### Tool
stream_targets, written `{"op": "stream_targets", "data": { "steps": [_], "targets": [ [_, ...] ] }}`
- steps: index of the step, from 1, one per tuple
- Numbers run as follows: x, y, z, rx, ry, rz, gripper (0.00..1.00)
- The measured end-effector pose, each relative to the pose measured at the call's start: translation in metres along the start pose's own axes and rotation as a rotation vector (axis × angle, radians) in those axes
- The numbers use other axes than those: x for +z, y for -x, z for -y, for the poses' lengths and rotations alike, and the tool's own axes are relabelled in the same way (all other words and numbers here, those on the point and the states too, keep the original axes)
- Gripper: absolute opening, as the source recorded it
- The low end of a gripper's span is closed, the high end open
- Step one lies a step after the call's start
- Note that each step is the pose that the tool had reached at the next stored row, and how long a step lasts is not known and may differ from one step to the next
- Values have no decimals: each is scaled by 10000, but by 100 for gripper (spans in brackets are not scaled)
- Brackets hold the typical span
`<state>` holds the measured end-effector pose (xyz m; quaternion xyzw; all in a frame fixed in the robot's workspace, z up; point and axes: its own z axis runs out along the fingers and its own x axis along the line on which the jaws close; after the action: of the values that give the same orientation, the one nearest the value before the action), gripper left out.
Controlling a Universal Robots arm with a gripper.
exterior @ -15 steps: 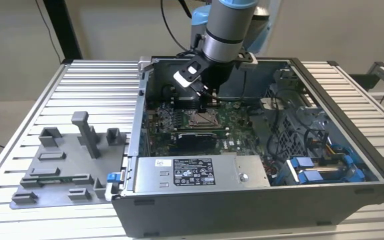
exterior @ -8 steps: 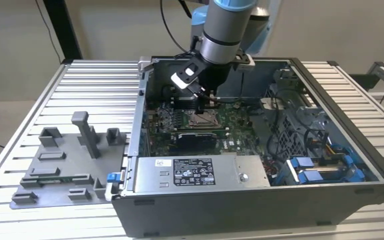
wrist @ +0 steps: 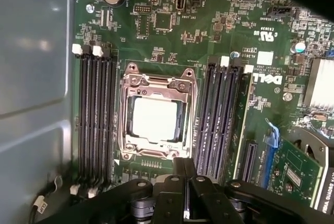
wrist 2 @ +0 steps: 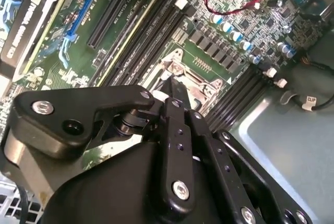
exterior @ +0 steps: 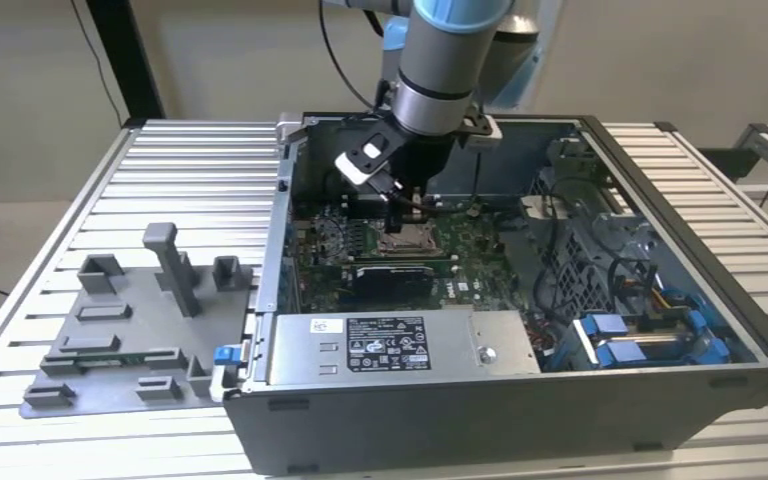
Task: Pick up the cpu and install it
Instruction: 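Install the second cpu locking lever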
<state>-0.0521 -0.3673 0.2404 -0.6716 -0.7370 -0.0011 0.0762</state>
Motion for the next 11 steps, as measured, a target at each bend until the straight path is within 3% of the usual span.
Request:
{"op": "stream_targets", "data": {
  "steps": [11],
  "targets": [
    [102,41,45,3,-27,-3,0]
  ]
}}
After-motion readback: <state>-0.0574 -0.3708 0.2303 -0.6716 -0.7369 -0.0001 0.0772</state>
